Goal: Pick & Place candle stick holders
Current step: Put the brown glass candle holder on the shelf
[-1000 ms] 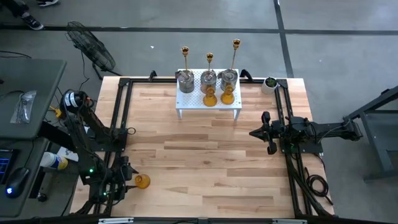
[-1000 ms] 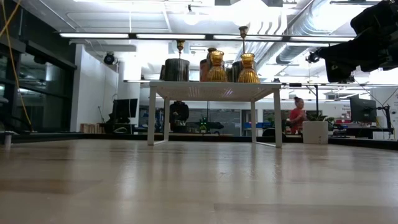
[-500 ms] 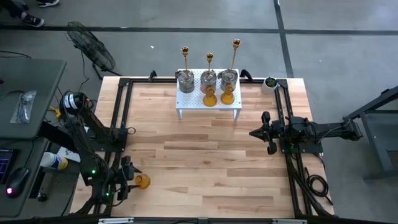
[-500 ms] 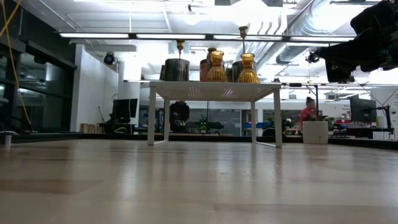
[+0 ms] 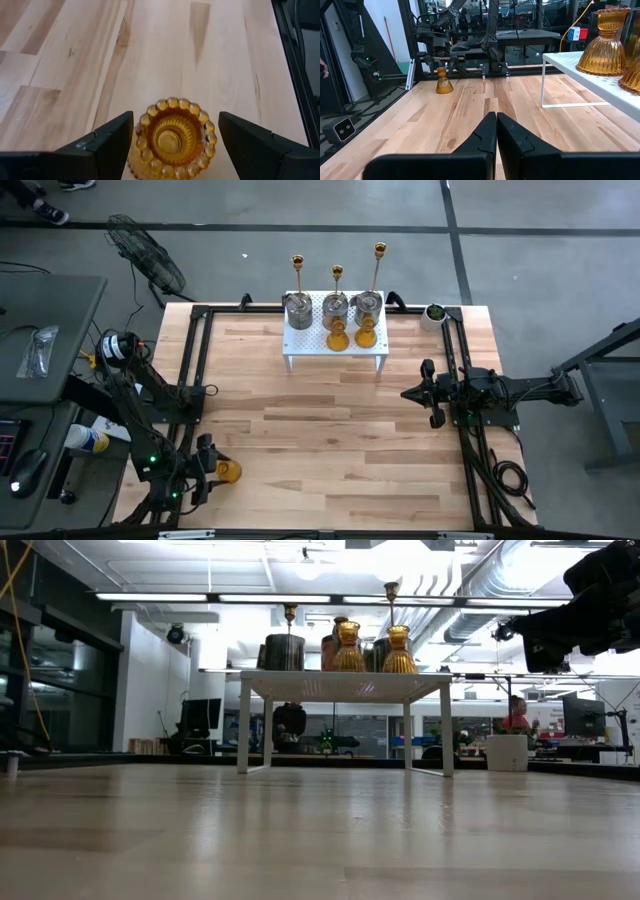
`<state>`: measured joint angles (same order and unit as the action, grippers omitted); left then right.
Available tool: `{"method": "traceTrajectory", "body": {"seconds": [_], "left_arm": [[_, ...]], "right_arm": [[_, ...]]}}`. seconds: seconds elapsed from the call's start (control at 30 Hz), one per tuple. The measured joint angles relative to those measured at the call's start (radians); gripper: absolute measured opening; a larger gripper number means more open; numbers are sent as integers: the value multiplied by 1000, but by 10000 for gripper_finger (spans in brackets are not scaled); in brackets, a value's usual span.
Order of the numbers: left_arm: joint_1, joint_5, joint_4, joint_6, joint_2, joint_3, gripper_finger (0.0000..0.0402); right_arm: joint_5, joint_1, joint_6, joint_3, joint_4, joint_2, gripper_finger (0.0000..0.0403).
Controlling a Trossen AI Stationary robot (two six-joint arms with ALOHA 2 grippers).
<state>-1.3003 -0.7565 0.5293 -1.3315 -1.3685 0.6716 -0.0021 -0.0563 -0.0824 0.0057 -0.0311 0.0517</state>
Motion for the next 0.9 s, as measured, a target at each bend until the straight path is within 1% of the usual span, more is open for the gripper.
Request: {"method": "traceTrajectory", "body": {"seconds": [0.17,0.37,0.5,0.6,0.73,0.9], "left_arm": [[20,0,-3,0,0,0,276],[19,22,-2,0,0,0,224],[20,65,1,0,0,0,190],[19,63,0,0,0,0,171],[19,56,-1,0,0,0,153],[19,41,-4,0,0,0,143]], "right_arm": [[0,0,0,0,0,0,4],[0,0,0,0,0,0,4],[0,0,0,0,0,0,4],[0,0,0,0,0,0,4],[0,0,0,0,0,0,4],[0,0,0,0,0,0,4]]}}
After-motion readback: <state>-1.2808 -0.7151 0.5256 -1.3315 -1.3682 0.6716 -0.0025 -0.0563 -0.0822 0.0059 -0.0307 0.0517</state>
